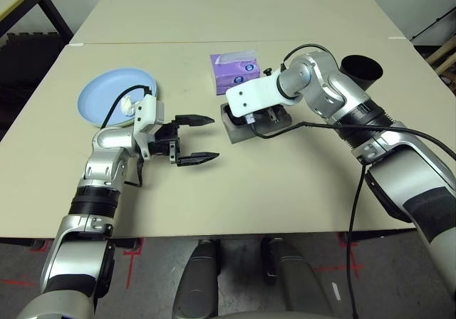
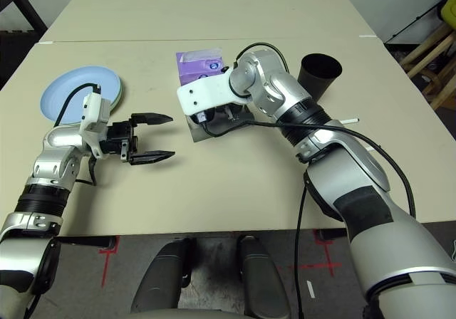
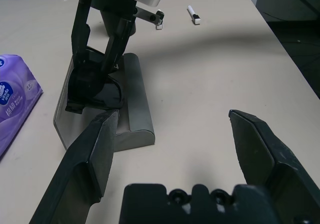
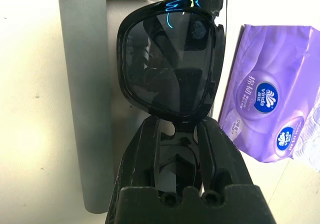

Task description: Organize and tidy the items on the table.

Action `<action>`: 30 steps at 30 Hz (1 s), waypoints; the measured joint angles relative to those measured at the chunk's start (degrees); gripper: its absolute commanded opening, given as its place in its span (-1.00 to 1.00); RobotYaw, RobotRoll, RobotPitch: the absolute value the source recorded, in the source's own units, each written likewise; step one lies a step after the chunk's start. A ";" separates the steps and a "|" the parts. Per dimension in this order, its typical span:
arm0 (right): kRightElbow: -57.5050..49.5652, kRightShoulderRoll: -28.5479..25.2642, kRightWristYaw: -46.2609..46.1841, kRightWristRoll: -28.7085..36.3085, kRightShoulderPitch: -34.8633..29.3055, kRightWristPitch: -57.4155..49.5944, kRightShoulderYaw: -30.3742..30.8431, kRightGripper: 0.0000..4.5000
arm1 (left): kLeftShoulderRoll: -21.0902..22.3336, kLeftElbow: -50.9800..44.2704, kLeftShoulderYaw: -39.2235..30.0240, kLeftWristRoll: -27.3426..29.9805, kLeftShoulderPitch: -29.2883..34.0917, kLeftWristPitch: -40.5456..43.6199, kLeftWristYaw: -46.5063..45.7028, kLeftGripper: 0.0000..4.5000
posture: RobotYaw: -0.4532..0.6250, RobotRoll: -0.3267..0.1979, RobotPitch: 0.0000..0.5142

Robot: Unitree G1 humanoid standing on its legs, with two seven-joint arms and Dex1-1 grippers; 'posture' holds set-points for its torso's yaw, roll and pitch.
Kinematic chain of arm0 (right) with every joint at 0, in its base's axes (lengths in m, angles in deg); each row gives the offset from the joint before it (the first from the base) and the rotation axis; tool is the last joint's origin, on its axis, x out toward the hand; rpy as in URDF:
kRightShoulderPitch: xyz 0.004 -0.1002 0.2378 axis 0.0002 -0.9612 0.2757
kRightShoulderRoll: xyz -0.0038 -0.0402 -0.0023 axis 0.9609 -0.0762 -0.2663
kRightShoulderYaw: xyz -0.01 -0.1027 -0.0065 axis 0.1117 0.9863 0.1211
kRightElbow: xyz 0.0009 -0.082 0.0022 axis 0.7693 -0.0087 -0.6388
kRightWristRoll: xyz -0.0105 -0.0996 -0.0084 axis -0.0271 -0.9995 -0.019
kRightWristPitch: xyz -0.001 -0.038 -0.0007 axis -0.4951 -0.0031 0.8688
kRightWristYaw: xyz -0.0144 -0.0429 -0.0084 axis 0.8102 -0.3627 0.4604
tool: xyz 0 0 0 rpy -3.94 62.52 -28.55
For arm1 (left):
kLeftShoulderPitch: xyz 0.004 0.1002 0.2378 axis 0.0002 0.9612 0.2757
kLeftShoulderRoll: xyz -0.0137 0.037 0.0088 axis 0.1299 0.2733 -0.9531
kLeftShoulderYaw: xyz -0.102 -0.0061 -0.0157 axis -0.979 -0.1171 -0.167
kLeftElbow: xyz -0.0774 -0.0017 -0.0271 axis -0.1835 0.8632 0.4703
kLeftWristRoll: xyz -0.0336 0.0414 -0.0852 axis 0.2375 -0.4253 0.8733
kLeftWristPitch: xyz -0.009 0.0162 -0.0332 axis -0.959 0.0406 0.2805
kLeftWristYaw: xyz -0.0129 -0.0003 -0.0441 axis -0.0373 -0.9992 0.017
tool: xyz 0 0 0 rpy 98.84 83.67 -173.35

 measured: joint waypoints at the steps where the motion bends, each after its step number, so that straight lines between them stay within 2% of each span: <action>1: -0.01 -0.02 -0.02 -0.15 -0.19 0.00 0.00 -0.50 | 0.00 0.00 0.00 0.00 0.09 0.04 0.00 1.00 | 0.10 0.25 -0.22; 19: -5.61 -0.24 -2.43 -2.65 -4.74 -1.80 0.03 -0.50 | 0.06 -0.04 0.00 0.00 0.27 0.16 0.00 1.00 | 0.09 0.25 -0.20; 30: 0.43 1.72 -4.70 -2.67 -3.55 -1.26 0.52 -0.50 | 0.07 0.01 0.02 -0.02 0.27 0.15 0.01 1.00 | 0.10 0.25 -0.20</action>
